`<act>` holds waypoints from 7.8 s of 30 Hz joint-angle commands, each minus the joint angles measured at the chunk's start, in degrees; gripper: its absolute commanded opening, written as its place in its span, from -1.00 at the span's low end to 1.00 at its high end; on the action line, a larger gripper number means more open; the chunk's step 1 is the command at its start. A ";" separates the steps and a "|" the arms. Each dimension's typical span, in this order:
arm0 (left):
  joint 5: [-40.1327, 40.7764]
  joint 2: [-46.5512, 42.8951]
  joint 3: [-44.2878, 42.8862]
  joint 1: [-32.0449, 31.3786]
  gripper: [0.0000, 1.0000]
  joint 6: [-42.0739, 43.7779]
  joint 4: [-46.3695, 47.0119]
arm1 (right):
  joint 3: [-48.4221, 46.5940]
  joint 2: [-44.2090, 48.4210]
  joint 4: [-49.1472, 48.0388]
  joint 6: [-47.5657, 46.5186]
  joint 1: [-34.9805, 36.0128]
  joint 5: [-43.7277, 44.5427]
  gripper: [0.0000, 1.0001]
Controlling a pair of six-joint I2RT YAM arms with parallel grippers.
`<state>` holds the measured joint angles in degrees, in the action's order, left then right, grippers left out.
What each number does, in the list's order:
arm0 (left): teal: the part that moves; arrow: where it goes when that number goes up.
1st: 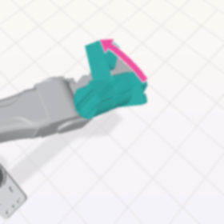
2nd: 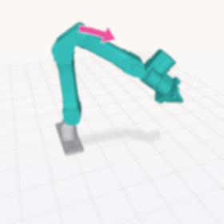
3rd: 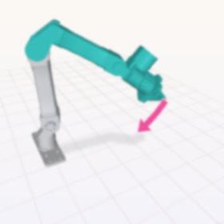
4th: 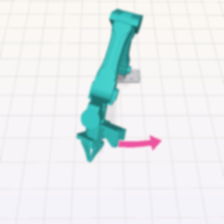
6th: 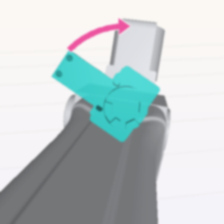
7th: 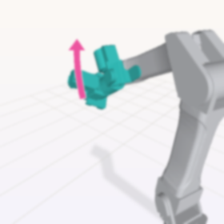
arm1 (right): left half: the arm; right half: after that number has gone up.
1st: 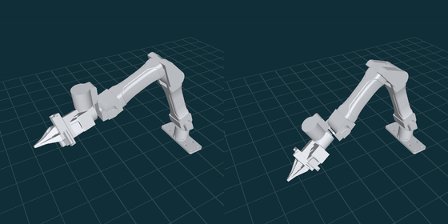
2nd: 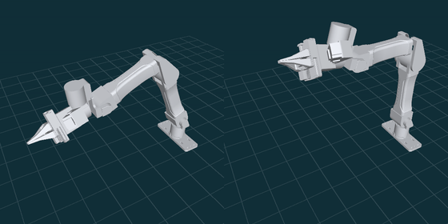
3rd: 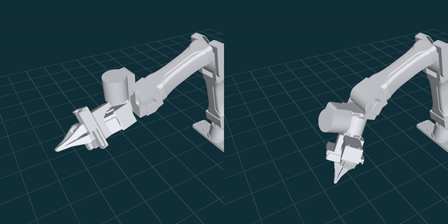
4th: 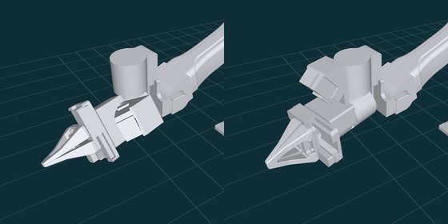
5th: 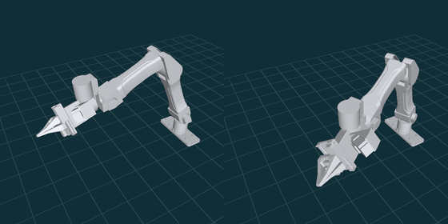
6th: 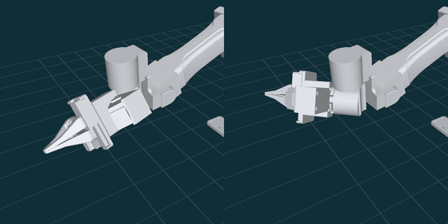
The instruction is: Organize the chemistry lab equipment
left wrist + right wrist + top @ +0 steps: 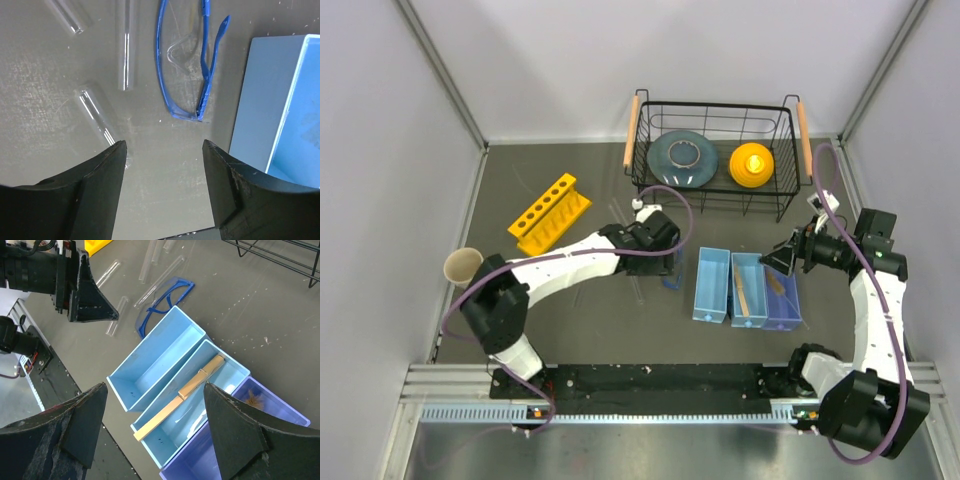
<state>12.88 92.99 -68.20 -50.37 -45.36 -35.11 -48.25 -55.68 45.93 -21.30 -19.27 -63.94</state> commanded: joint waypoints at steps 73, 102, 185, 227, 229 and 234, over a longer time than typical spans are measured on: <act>12.08 22.32 -20.65 -4.39 -0.75 1.86 -11.12 | -0.97 -1.36 -1.72 -1.99 -0.60 1.63 0.58; 12.34 12.22 -15.47 -4.39 -1.00 3.09 -9.45 | -0.97 -1.36 -1.72 -1.99 -0.60 1.72 0.59; 4.25 -14.57 -2.92 -10.28 0.49 8.88 7.86 | -0.88 -0.57 -1.72 -1.99 -0.68 1.89 0.59; 5.92 -60.57 28.65 8.27 0.98 11.53 -1.19 | -7.22 10.42 -2.51 6.63 -1.21 4.45 0.97; 7.58 -58.55 28.83 8.44 0.98 8.99 -2.15 | -6.42 10.42 -2.51 5.83 -1.21 1.38 0.97; -1.88 -47.66 27.87 13.80 0.98 9.24 0.39 | -3.52 9.98 -2.60 4.43 -1.21 -1.01 0.97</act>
<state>16.86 38.50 -39.62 -40.27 -35.48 -37.58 -53.54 -45.82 44.64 -14.48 -19.70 -60.34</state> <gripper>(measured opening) 0.987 0.987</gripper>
